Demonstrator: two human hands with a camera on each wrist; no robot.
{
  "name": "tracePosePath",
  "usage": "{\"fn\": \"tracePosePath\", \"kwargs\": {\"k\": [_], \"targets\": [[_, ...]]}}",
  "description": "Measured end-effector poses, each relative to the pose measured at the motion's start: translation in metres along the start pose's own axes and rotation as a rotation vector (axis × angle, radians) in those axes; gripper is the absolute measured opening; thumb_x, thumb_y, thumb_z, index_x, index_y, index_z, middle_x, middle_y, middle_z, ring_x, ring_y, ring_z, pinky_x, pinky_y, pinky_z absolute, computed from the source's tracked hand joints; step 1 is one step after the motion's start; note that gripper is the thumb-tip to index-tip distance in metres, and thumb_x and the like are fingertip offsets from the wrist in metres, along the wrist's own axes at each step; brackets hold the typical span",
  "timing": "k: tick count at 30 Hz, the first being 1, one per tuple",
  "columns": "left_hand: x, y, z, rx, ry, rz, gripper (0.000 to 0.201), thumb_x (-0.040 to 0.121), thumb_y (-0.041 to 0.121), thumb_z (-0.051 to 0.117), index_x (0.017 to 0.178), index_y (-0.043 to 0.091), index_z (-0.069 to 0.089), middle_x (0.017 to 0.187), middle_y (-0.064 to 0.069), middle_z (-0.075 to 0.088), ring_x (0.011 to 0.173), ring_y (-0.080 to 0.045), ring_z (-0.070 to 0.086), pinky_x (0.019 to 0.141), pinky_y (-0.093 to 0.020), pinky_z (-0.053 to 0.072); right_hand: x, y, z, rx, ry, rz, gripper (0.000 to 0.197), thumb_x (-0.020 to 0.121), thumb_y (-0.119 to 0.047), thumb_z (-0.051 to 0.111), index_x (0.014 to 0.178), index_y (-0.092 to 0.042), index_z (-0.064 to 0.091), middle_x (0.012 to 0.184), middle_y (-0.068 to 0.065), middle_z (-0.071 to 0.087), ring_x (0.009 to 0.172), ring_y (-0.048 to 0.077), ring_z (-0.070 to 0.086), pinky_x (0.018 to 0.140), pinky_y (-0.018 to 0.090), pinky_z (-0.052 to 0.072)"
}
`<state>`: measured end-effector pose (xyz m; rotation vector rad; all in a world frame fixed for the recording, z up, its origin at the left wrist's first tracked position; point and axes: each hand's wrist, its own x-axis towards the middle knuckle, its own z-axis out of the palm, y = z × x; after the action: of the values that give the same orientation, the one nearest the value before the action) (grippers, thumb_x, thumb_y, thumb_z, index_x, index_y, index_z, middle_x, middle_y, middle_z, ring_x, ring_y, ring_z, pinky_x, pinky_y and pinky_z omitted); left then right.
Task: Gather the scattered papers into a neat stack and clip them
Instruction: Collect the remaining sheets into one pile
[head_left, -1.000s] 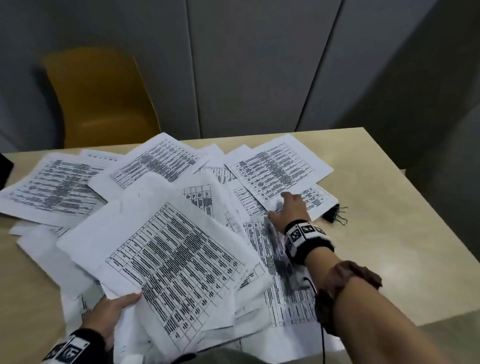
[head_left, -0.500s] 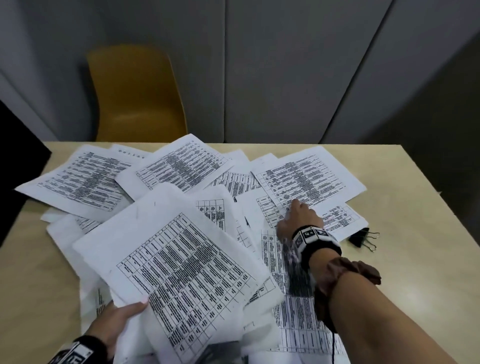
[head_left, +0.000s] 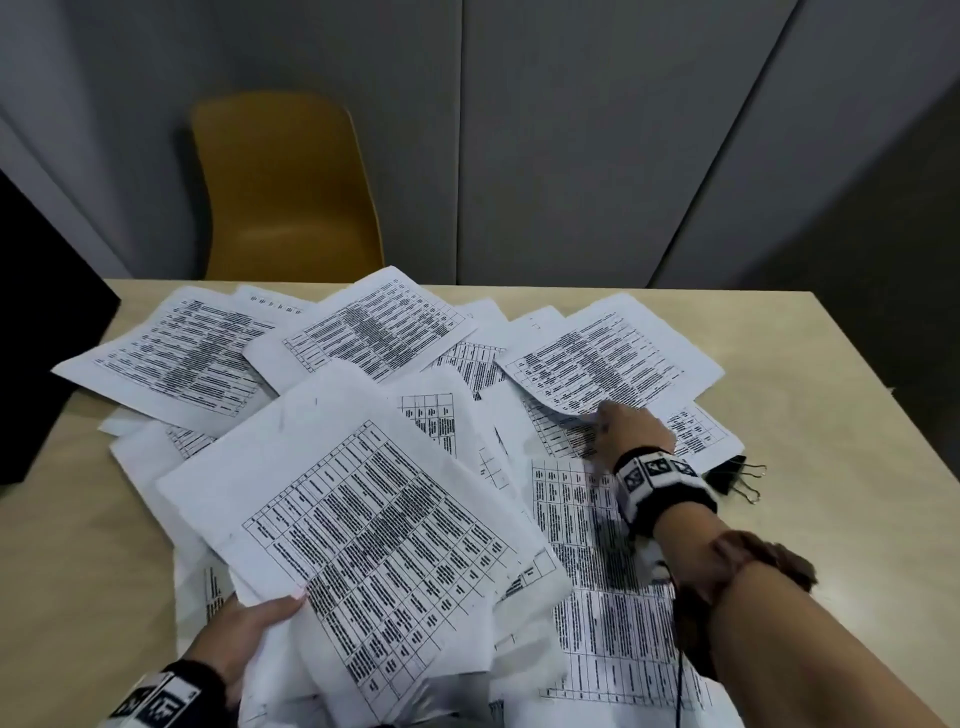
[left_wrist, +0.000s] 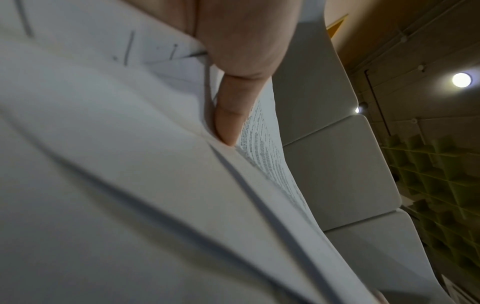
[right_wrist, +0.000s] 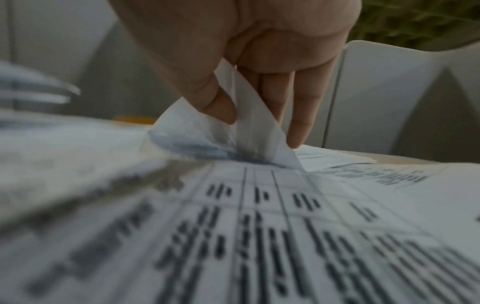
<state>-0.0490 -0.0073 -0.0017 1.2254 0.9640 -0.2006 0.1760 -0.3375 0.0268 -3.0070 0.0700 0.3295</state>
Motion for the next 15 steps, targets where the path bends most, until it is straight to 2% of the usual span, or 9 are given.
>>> {"fn": "tracePosePath", "kwargs": {"k": [2,4,6,7,8,10,12,14,15], "targets": [[0.000,-0.001,-0.003,-0.003,0.002,0.001,0.023,0.082,-0.010,0.052,0.103,-0.003,0.059,0.083,-0.016,0.074,0.081,-0.033,0.064,0.093,-0.046,0.042,-0.014,0.011,-0.005,0.121,0.032,-0.042,0.014,0.089,-0.014,0.048,0.089,-0.018,0.061,0.080,0.002,0.065,0.073,0.022,0.061,0.070,0.033,0.055],[0.000,-0.002,-0.003,-0.010,-0.014,0.020,0.018,0.083,-0.012,0.050,0.094,-0.001,0.060,0.062,-0.007,0.072,0.060,-0.031,0.068,0.075,-0.040,0.050,-0.037,0.024,-0.002,0.190,0.011,-0.107,0.017,0.090,-0.017,0.049,0.085,-0.019,0.065,0.079,0.001,0.065,0.070,0.020,0.060,0.068,0.030,0.053],[-0.001,-0.001,-0.003,-0.015,-0.025,0.031,0.019,0.084,-0.012,0.048,0.085,0.003,0.059,0.055,-0.005,0.070,0.048,-0.022,0.067,0.049,-0.032,0.054,-0.063,0.038,0.009,0.197,-0.036,-0.132,0.019,0.088,-0.019,0.051,0.081,-0.022,0.068,0.084,0.001,0.069,0.074,0.019,0.062,0.072,0.033,0.055],[-0.001,-0.001,-0.003,-0.021,-0.028,0.033,0.019,0.085,-0.012,0.047,0.084,0.004,0.059,0.055,-0.005,0.070,0.047,-0.021,0.067,0.042,-0.029,0.053,-0.076,0.044,0.014,0.213,-0.070,-0.136,0.020,0.085,-0.020,0.051,0.076,-0.025,0.068,0.087,0.000,0.070,0.078,0.019,0.064,0.074,0.033,0.055],[-0.001,-0.001,-0.003,-0.020,-0.031,0.037,0.019,0.085,-0.011,0.048,0.084,0.004,0.059,0.055,-0.004,0.071,0.047,-0.021,0.067,0.040,-0.028,0.053,-0.088,0.049,0.018,0.240,-0.130,-0.150,0.020,0.080,-0.024,0.051,0.071,-0.028,0.068,0.090,-0.003,0.070,0.082,0.018,0.065,0.077,0.031,0.053],[-0.001,-0.002,-0.003,-0.005,-0.027,0.044,0.015,0.084,-0.009,0.051,0.087,0.003,0.060,0.057,-0.003,0.071,0.053,-0.022,0.069,0.051,-0.031,0.054,-0.107,0.057,0.018,0.341,-0.254,-0.199,0.027,0.063,-0.044,0.044,0.069,-0.034,0.068,0.097,-0.014,0.061,0.092,0.013,0.062,0.083,0.030,0.049],[-0.002,-0.002,-0.001,0.002,-0.018,0.046,0.017,0.084,-0.008,0.053,0.096,0.000,0.060,0.070,-0.008,0.072,0.076,-0.030,0.067,0.077,-0.039,0.049,-0.112,0.065,0.014,0.638,-0.254,-0.134,0.049,0.054,-0.053,0.042,0.083,-0.028,0.072,0.101,-0.013,0.060,0.096,0.011,0.058,0.084,0.030,0.044],[-0.002,-0.002,0.000,-0.015,-0.024,0.026,0.020,0.082,-0.007,0.055,0.099,0.001,0.061,0.099,-0.016,0.067,0.103,-0.037,0.059,0.101,-0.050,0.038,-0.098,0.073,0.016,0.906,-0.106,0.119,0.048,0.065,-0.047,0.052,0.100,-0.018,0.068,0.107,0.003,0.064,0.100,0.023,0.058,0.087,0.035,0.043],[-0.002,-0.002,-0.001,-0.018,-0.022,0.022,0.019,0.082,-0.006,0.056,0.097,0.004,0.061,0.110,-0.018,0.064,0.110,-0.038,0.056,0.106,-0.053,0.033,-0.086,0.077,0.018,0.933,-0.007,0.274,0.045,0.073,-0.041,0.056,0.107,-0.012,0.065,0.111,0.011,0.064,0.103,0.029,0.058,0.090,0.038,0.043]]}}
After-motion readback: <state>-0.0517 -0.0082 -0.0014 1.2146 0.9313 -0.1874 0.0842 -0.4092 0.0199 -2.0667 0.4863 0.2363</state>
